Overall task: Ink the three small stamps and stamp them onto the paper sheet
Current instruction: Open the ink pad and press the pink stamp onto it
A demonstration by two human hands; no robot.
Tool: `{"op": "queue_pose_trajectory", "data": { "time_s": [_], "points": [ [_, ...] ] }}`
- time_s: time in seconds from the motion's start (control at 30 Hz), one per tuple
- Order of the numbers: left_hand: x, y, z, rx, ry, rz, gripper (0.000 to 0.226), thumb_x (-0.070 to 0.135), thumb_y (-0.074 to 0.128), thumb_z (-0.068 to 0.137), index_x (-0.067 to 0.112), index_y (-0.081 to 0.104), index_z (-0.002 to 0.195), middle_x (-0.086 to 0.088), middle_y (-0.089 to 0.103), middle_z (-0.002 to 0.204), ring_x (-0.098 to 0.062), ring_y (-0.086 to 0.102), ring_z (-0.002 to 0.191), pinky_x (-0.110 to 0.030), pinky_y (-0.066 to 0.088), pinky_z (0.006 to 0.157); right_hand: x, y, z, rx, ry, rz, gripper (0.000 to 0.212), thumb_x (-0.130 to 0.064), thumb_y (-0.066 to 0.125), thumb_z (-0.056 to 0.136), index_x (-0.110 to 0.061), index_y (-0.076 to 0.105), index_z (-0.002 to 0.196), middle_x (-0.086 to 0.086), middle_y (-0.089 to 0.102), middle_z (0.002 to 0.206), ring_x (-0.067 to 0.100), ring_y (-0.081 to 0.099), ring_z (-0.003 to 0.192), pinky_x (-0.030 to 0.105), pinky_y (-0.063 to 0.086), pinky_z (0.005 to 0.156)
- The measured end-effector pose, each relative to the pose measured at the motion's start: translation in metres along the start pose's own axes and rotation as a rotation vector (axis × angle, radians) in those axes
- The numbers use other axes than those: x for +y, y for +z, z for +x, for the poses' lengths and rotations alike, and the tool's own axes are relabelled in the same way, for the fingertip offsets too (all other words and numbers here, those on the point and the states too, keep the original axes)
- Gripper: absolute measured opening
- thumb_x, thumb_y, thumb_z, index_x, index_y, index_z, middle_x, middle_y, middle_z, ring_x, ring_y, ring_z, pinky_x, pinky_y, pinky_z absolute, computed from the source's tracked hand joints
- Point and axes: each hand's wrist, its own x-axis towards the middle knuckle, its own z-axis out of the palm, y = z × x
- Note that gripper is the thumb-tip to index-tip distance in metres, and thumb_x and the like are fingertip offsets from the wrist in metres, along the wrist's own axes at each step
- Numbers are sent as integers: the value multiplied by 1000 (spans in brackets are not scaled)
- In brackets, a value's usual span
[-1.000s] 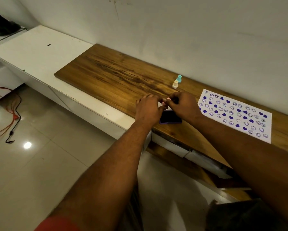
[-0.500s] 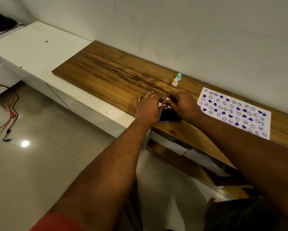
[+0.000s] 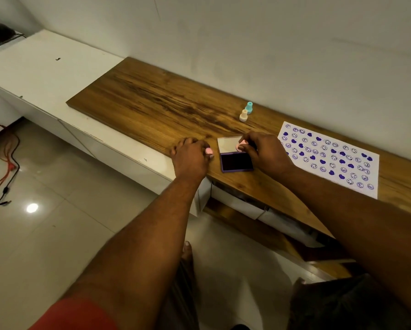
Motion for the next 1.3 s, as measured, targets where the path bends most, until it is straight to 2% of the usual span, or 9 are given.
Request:
{"op": "queue_pose_trajectory", "data": {
  "time_s": [0.1, 0.4, 0.67, 0.87, 0.97, 1.03, 1.1, 1.23, 1.3],
  "points": [
    [-1, 3, -3, 11, -11, 3, 34, 46, 69, 96, 37, 69, 128, 2, 58, 141, -25, 46, 137, -51, 24, 118, 0, 0, -4, -3, 10, 4, 29, -36, 62, 102, -20, 66, 126, 6, 72, 125, 21, 68, 111, 22, 53, 80],
    [0, 0, -1, 29, 17, -1, 49, 52, 64, 98, 35, 60, 143, -1, 54, 148, -26, 42, 142, -51, 25, 119, -5, 0, -8, -5, 23, -38, 32, -36, 59, 103, -18, 64, 129, 8, 70, 129, 25, 67, 116, 31, 58, 89],
    [12, 9, -4, -112, 301, 9, 96, 88, 68, 67, 46, 48, 151, -2, 18, 174, -30, -15, 159, -65, 2, 124, -5, 2, -9, -12, 23, -87, 27, -32, 58, 104, -16, 66, 124, 8, 72, 123, 24, 68, 109, 29, 55, 86],
    [15, 15, -4, -91, 292, 75, 75, 82, 71, 72, 46, 62, 138, -5, 2, 176, -35, -27, 156, -67, -1, 123, -14, 6, -11, -106, -43, -259, 33, -33, 57, 104, -14, 65, 130, 10, 69, 125, 24, 65, 110, 32, 52, 91],
    [14, 18, -4, -105, 278, 54, 73, 80, 72, 73, 46, 62, 137, -7, -1, 176, -35, -31, 154, -68, -3, 122, -32, -11, -2, 101, -115, -199, 30, -35, 57, 104, -14, 67, 122, 10, 71, 116, 24, 66, 104, 38, 55, 88],
    [15, 19, -4, -118, 264, 34, 73, 79, 73, 73, 47, 62, 137, -7, -3, 176, -35, -33, 153, -68, -6, 121, -43, -28, 9, 339, -185, -154, 29, -39, 57, 103, -16, 69, 115, 5, 72, 106, 17, 65, 91, 33, 53, 79],
    [17, 18, -4, -125, 242, 27, 72, 76, 75, 72, 47, 62, 137, -7, -4, 176, -35, -34, 153, -68, -7, 121, -44, -27, 10, 421, -192, -138, 29, -41, 57, 102, -17, 70, 112, 3, 71, 102, 14, 63, 87, 30, 50, 74],
    [20, 17, -5, -126, 203, 47, 72, 75, 76, 73, 46, 63, 137, -5, -5, 176, -35, -34, 153, -65, -9, 120, -16, 30, -27, 7, 45, -303, 30, -29, 54, 105, -14, 64, 129, 11, 67, 123, 27, 66, 106, 36, 54, 88],
    [21, 16, -6, -137, 193, 59, 71, 75, 75, 74, 46, 63, 137, -5, -5, 176, -35, -32, 153, -66, -8, 121, -6, 40, -29, -45, 81, -370, 34, -26, 57, 104, -14, 58, 136, 12, 64, 130, 29, 65, 110, 37, 54, 91]
  ]
}}
